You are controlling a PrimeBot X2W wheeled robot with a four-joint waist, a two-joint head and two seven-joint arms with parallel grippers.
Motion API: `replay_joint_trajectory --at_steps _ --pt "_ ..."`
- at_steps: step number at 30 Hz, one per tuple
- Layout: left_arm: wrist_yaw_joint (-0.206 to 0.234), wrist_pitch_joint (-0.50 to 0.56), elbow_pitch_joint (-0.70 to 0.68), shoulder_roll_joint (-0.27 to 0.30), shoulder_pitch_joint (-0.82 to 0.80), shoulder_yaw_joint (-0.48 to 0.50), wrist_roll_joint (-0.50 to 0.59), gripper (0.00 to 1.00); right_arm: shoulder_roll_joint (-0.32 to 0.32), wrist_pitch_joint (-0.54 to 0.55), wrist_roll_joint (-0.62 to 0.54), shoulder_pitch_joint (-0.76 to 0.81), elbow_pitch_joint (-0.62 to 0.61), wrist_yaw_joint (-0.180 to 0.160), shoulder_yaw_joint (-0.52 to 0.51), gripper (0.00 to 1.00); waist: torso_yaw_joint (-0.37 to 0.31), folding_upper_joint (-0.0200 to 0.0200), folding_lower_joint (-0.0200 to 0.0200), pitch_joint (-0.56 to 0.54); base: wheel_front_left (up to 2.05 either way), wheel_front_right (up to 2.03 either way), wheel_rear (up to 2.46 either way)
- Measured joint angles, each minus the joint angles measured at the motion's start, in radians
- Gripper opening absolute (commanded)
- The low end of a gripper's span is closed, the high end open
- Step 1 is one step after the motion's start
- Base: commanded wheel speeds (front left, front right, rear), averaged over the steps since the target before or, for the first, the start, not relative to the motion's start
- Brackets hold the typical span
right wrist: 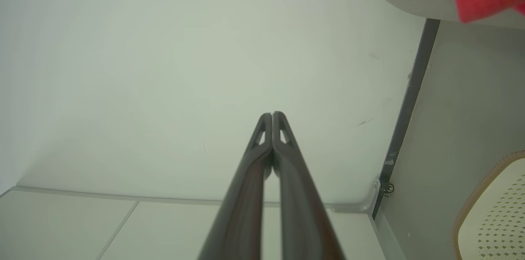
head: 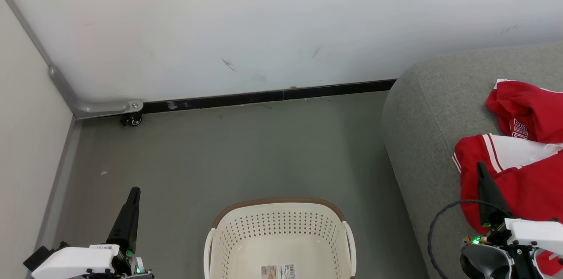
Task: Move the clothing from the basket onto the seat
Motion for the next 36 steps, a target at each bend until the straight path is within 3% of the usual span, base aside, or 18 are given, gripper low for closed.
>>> replay_joint_trajectory --at_steps 36 --pt "0.0 0.0 -0.001 0.0 0.0 0.0 0.0 0.0 0.0 0.0 0.0 0.0 0.0 0.0 0.0 0.0 0.0 0.0 -0.0001 0.0 0.0 0.0 0.0"
